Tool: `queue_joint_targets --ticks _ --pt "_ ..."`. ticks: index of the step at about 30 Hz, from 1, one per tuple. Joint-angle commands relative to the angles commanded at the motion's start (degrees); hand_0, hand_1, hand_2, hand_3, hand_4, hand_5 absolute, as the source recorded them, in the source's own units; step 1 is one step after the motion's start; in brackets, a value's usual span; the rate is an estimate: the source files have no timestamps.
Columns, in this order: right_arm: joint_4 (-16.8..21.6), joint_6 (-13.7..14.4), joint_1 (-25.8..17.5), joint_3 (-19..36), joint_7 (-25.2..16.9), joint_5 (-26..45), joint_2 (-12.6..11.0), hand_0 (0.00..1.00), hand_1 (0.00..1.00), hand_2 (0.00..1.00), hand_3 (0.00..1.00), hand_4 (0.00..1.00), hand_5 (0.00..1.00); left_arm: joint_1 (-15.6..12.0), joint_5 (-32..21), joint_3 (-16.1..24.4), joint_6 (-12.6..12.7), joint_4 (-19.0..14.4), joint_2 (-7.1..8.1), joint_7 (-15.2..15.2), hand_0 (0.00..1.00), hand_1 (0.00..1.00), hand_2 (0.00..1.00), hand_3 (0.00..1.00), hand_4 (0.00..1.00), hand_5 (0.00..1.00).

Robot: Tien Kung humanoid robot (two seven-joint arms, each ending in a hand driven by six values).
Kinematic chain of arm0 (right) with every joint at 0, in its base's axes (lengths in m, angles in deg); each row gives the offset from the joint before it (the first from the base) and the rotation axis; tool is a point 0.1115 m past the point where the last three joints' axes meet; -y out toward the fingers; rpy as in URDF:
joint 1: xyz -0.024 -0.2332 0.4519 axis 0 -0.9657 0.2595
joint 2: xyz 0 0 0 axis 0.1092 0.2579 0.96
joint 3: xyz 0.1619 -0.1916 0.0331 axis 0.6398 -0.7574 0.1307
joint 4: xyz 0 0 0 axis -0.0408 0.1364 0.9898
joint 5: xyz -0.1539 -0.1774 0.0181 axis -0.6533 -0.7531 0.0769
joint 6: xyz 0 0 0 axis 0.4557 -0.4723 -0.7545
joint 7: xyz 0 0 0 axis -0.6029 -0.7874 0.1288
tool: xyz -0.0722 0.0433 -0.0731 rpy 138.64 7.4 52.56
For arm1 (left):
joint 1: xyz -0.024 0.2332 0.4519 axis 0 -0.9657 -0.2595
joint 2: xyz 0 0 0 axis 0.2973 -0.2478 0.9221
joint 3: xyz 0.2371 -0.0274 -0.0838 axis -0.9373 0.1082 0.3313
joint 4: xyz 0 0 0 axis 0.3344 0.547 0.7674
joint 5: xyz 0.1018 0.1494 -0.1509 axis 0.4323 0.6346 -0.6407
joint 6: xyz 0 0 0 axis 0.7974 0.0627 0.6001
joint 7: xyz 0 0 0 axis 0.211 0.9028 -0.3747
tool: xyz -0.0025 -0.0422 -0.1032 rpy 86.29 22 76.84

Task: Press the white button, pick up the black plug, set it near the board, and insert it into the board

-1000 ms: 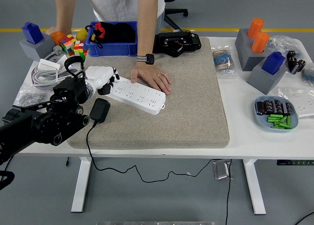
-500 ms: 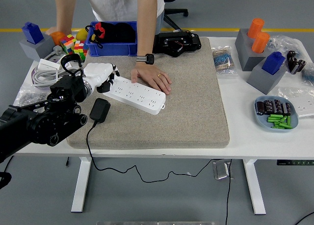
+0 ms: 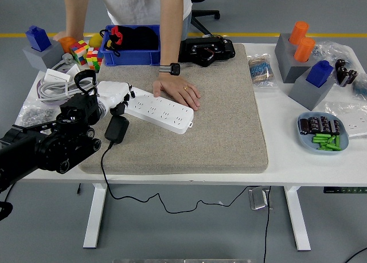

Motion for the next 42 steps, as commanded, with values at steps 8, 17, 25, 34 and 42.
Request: queue_joint_targets --ticks 8,17,25,34,42 --pt "0.0 0.0 0.2 -0.4 0.0 0.1 0.0 0.766 0.639 0.642 0.61 0.657 0.428 0.3 0.4 -1.8 -0.2 1.3 -0.64 0.2 0.002 0.002 0.109 0.689 0.002 0.002" --pt "0.0 0.1 0.2 -0.8 -0.1 0.2 -0.1 0.766 0.64 0.642 0.61 0.657 0.429 0.7 1.0 -3.0 -0.4 2.8 -0.8 0.1 0.002 0.002 0.109 0.687 0.002 0.002" --pt "0.0 0.1 0.1 -1.1 -0.1 0.3 -0.1 0.765 0.639 0.643 0.611 0.657 0.428 0.6 0.6 -4.4 -0.4 3.2 -1.1 0.0 0.002 0.002 0.109 0.688 0.002 0.002" --pt "0.0 0.1 0.0 -0.5 -0.1 0.2 0.0 0.766 0.639 0.642 0.611 0.658 0.43 0.5 1.6 0.1 0.3 0.3 0.1 -0.5 0.002 0.002 0.109 0.688 0.002 0.002" --pt "0.1 0.1 -0.1 -0.3 -0.1 0.1 0.1 0.766 0.639 0.642 0.611 0.657 0.43 -1.1 4.6 9.0 2.0 -6.4 1.97 -1.6 0.002 0.002 0.107 0.688 0.002 0.002"
